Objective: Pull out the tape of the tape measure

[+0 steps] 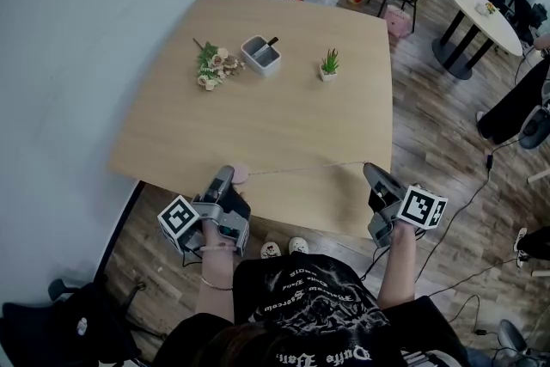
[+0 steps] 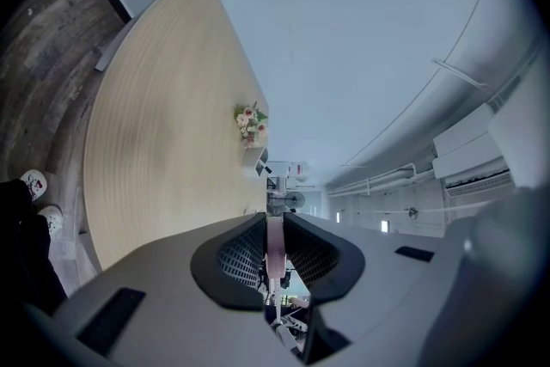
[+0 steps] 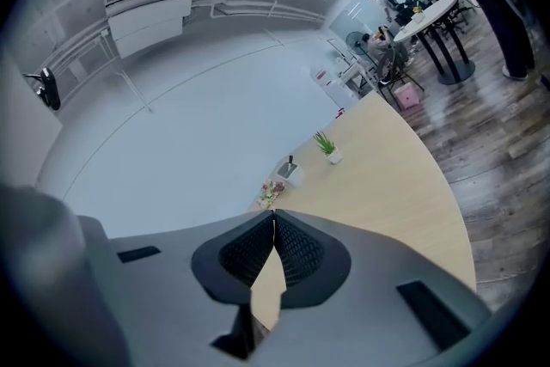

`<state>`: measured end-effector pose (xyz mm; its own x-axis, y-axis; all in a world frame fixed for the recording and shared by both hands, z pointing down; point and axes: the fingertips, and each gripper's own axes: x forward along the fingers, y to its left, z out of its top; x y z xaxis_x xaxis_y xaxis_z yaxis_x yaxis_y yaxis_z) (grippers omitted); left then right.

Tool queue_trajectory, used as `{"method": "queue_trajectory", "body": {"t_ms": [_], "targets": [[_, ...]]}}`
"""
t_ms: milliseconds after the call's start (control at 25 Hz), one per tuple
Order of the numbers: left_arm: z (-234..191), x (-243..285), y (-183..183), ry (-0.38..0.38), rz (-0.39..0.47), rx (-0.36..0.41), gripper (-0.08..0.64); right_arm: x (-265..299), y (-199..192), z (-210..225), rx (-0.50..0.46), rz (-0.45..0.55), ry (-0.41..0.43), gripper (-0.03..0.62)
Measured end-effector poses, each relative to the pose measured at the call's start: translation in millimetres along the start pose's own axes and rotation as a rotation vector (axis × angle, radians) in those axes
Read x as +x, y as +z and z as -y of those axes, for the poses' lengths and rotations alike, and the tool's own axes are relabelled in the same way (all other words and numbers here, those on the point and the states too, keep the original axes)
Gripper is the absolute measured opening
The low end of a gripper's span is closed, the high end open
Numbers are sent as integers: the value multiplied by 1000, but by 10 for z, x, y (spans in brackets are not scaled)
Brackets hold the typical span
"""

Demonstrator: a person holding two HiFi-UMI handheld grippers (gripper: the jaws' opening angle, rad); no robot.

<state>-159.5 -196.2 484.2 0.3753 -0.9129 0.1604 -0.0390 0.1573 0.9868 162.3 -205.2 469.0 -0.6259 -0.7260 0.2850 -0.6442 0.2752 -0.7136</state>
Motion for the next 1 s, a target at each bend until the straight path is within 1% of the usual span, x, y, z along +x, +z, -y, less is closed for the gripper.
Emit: {"method": "queue_trajectory", "body": {"t_ms": [160,280,360,520,680,800,1000], "targets": [[-1,13,-7,4,0,-6,67,5,22,-11,18,10,15,17],[0,10,-27,4,0,-6,67,30,50,-133,54,37,101,17],[-7,2,-38,5,0,-5,67,9,42,-117,57,39,98,17],[10,-13,-48,-2,10,-5,67,-13,51,-179,56,44,148,17],[2,-1,-24,-5,16,-5,67,-3,35,-187,75,42,171,17],[3,23,-14,-4,11,-2,67,34,4,-227,71,28,190,17],[16,16,-108,0,-4,1,67,0,-62,-267,70,13,206,17]]}}
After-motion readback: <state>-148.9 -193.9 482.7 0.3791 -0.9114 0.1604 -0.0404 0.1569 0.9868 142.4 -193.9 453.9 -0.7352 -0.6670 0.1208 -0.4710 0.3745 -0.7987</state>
